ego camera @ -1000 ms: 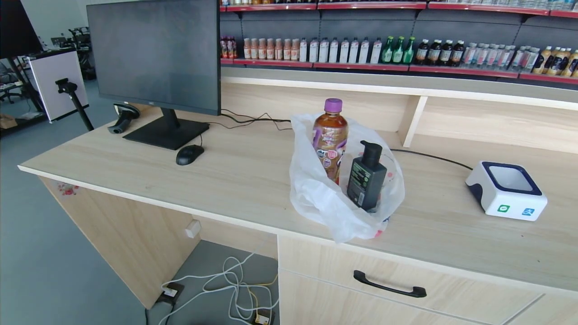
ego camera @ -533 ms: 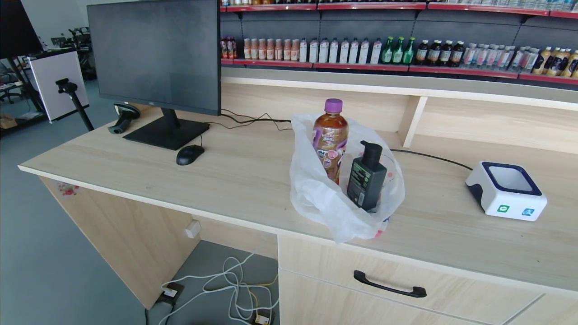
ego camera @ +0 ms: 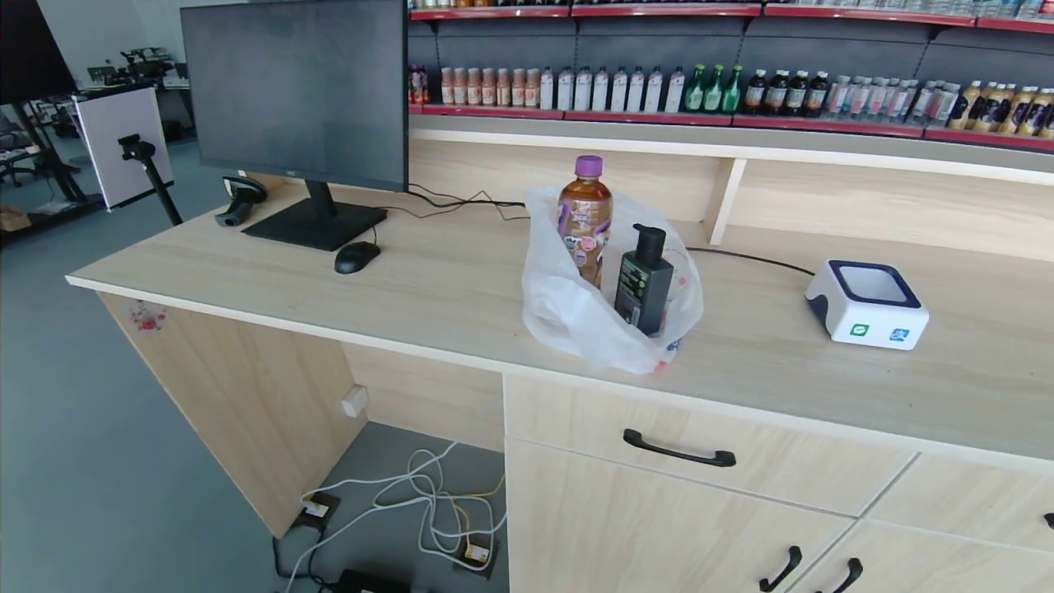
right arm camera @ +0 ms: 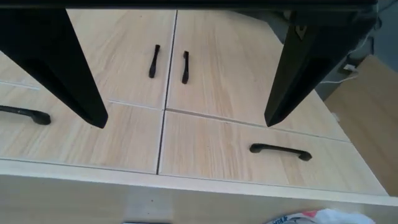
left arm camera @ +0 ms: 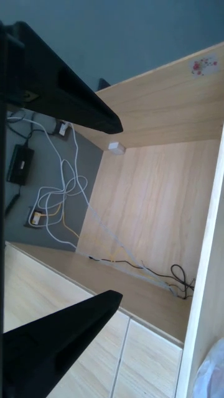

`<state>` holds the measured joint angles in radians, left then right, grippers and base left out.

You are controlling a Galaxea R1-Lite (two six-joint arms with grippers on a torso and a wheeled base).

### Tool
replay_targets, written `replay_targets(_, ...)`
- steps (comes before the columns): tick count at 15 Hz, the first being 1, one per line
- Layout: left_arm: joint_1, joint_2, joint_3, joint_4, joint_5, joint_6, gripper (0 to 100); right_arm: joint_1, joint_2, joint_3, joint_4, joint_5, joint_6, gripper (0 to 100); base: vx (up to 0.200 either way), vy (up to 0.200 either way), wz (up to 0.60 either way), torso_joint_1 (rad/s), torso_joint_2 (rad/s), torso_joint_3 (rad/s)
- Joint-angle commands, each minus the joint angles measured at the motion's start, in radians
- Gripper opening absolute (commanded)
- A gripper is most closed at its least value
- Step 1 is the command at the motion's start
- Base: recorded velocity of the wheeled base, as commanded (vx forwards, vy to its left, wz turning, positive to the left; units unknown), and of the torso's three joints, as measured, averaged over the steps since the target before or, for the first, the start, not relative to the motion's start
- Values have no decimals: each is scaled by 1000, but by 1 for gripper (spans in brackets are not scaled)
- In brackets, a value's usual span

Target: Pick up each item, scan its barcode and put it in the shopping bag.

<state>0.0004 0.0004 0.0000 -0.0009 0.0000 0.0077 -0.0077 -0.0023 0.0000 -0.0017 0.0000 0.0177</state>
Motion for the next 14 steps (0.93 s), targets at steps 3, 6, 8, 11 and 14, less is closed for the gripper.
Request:
replay_targets(3, 1, 1, 0, 2, 0, -2, 100, 3, 2, 0, 2, 2, -2, 100, 0, -67, -600, -1, -4, 6)
replay_targets(6, 0, 1, 0, 2, 0, -2, 100, 3, 2, 0, 2, 0, -4, 100, 0, -200, -400, 15, 4, -1)
replay_targets(8, 1, 1, 0, 2, 0, -3, 100, 3, 2, 0, 2, 2, -28, 100, 0, -200, 0, 2, 2, 5)
replay_targets(11, 1, 1, 0, 2, 0, -2, 100, 3, 2, 0, 3, 2, -35, 100, 0, -200, 0, 2, 1, 1)
replay_targets(14, 1, 1, 0, 2, 0, -2, 100, 3, 2, 0, 2, 3, -31, 100, 0, -200, 0, 1, 4, 2)
